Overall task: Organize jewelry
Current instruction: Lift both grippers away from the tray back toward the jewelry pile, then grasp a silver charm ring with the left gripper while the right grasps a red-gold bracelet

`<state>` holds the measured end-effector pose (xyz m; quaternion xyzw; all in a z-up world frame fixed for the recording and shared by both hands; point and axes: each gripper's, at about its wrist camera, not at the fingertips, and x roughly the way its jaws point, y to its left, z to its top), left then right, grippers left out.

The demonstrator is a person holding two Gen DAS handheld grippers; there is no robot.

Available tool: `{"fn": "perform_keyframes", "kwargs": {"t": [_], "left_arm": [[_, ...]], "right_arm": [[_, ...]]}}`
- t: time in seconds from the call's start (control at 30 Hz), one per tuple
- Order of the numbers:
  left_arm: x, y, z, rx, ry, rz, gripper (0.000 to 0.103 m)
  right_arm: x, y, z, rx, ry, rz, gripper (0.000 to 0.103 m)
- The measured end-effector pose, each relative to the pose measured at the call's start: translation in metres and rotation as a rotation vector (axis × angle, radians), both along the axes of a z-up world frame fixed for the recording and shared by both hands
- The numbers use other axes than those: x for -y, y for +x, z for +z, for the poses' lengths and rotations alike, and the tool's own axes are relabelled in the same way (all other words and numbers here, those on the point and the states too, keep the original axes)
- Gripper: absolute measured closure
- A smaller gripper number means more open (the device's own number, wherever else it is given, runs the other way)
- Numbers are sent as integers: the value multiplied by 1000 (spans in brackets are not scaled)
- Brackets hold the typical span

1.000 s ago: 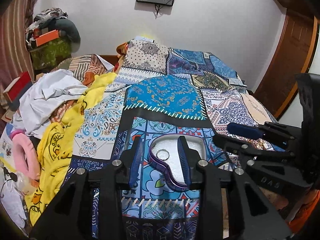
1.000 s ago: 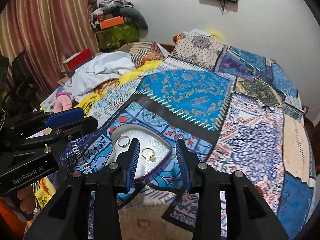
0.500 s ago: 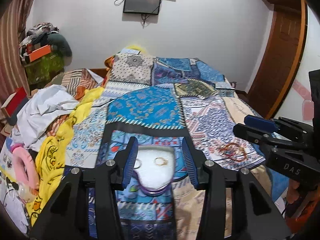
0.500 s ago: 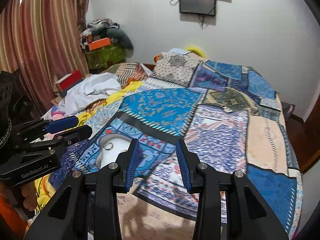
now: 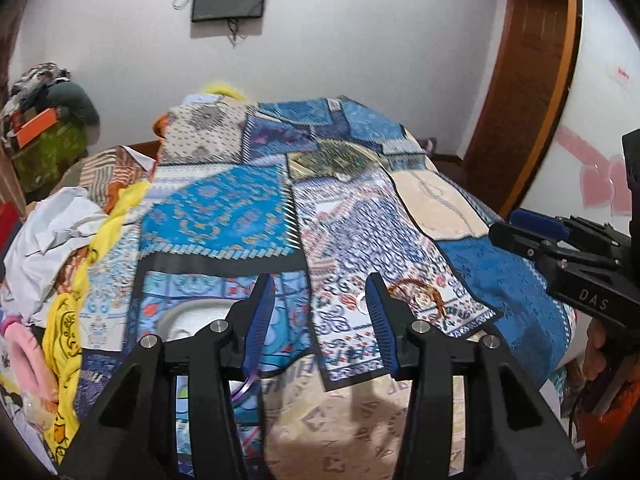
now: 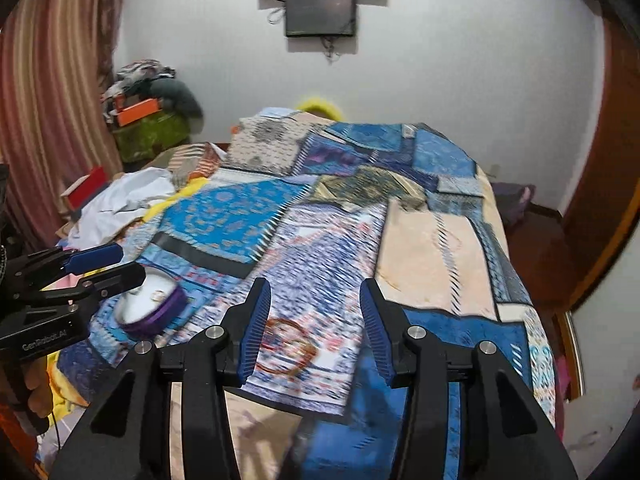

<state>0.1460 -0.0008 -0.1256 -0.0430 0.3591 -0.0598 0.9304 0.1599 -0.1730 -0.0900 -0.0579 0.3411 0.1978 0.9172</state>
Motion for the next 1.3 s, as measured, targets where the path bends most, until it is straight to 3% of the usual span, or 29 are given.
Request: {"fn": "perform_keyframes", "kwargs": {"t": [0.27, 0.53, 0.9, 1.0, 1.3], "left_arm": [[15, 17, -35, -101, 26, -38, 57], [19, 31, -65, -184, 27, -56, 57], [20, 44, -75, -194, 13, -66, 49], [20, 46, -76, -197, 5, -69, 47], [22, 48, -77, -196, 1, -74, 47]], "right_arm": [[22, 6, -29, -86, -21, -35, 60], [20, 11, -51, -153, -27, 6, 60], [-3, 17, -71, -209, -60, 102, 60], [-5, 17, -73, -195, -88, 112, 56], [22, 33, -75, -179, -136, 26, 55]]}}
